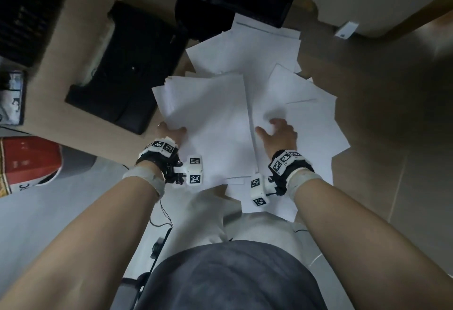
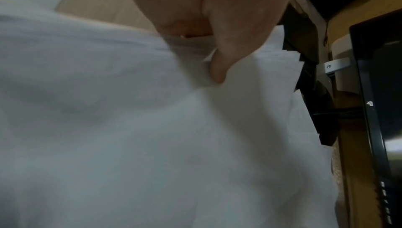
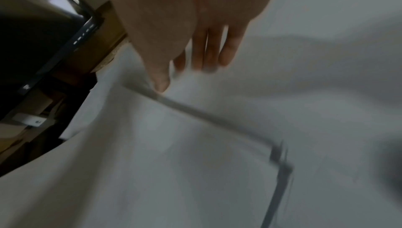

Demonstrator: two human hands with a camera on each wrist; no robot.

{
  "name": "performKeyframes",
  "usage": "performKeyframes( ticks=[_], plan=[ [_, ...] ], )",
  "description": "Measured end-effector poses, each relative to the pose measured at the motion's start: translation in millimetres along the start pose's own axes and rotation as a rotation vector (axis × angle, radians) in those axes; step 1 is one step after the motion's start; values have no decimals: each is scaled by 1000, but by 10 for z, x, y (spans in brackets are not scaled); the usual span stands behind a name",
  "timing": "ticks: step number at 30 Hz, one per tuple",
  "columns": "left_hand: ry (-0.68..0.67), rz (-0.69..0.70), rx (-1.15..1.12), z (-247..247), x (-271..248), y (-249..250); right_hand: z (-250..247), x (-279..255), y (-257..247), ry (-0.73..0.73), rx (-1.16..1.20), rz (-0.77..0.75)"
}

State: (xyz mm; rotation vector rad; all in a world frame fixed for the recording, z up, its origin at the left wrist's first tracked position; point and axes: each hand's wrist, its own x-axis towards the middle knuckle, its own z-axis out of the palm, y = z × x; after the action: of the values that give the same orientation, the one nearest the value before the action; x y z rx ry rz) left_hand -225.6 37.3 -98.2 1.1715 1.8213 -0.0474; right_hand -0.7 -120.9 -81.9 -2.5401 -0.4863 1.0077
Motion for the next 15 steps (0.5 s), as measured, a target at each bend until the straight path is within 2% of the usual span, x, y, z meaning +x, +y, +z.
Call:
performKeyframes(
  ticks=[2,5,6,8,9,10,11,13,15],
  plan=[
    [5,-7,119,-13,37,41,-222,53,145,177,-121,203],
    [-112,28,290,34,-114,74,-443,70,474,239,-140,475],
    [-98,20,292,66,-136,88,-459,70,601,215,-152,535],
    [104,-37,160,181,-222,189,-478,28,809,134,-190,625],
    [289,-77,75,249,-240,238,-476,11,891,108,-201,648],
    [397,-87,33,331,-280,291,-479,-6,957,83,-208,663],
    [429,-65,47,412,-358,341,-503,-47,981,42,-201,669],
    [410,32,119,547,-502,408,-567,-75,1028,-2,-142,646],
    [343,80,134,681,-590,446,-660,-67,1074,-7,-28,569]
  ],
)
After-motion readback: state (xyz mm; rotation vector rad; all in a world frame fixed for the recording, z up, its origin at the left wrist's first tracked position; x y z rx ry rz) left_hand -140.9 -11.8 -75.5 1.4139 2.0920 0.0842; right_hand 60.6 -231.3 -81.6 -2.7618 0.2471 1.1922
